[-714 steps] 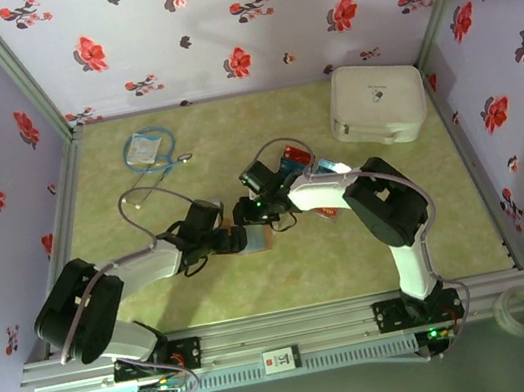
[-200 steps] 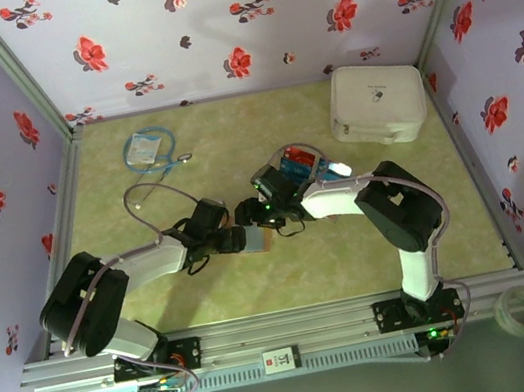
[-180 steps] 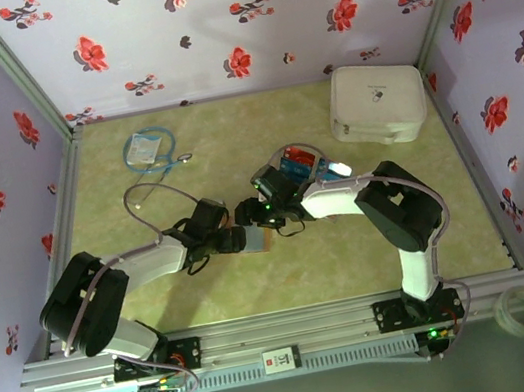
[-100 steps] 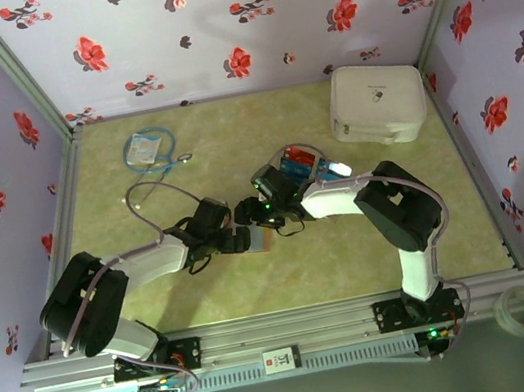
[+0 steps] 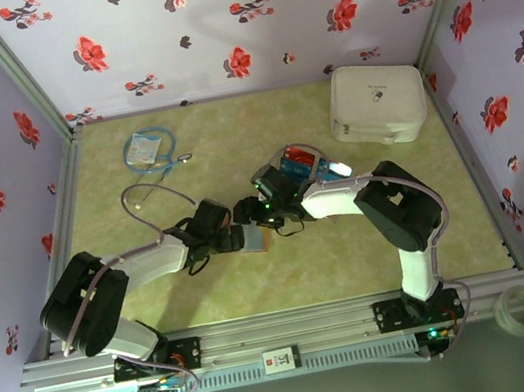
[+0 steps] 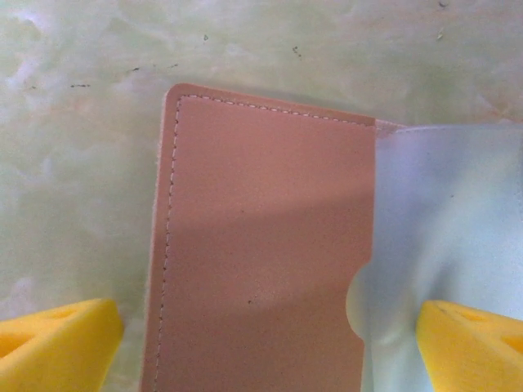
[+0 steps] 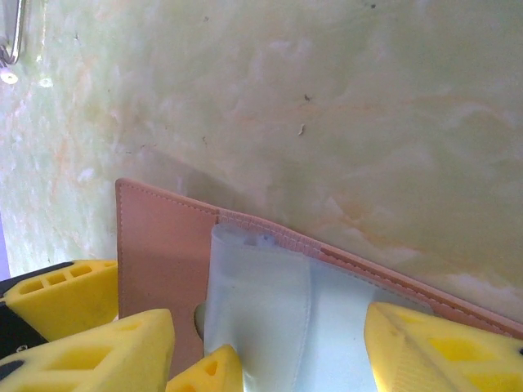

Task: Put the credit cards into the card holder
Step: Flip over the card slot on the card holder.

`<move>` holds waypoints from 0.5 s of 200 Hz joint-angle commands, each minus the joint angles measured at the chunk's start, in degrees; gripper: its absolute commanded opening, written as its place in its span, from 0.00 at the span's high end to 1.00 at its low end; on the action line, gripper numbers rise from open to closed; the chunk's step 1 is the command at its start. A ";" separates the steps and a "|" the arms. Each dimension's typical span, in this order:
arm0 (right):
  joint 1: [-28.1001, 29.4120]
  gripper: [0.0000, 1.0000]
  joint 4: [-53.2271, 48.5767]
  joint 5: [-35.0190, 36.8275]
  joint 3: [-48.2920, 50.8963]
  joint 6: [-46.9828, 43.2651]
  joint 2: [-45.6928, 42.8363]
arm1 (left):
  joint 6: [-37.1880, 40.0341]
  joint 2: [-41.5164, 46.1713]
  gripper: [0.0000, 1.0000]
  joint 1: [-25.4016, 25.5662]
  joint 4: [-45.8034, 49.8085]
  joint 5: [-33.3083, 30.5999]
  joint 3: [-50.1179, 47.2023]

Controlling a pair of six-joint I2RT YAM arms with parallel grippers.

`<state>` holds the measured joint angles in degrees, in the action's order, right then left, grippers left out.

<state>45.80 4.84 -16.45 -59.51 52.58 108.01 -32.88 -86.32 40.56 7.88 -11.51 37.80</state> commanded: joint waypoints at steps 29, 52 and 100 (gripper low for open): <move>0.05 0.38 1.84 -4.00 0.39 -0.08 2.32 | -1.00 -0.88 0.05 -0.54 4.16 -1.59 -3.22; 0.07 0.39 1.53 -5.20 -0.53 -0.59 2.53 | -0.84 -0.76 0.04 -0.57 4.07 -1.32 -3.29; 0.17 0.42 1.84 -6.92 -1.70 -0.63 2.96 | -0.63 -0.36 0.04 -0.52 3.55 -0.97 -3.59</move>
<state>45.63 6.68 -20.23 -60.05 52.51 109.32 -32.86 -85.84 40.56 6.44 -11.53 36.91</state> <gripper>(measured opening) 0.587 0.956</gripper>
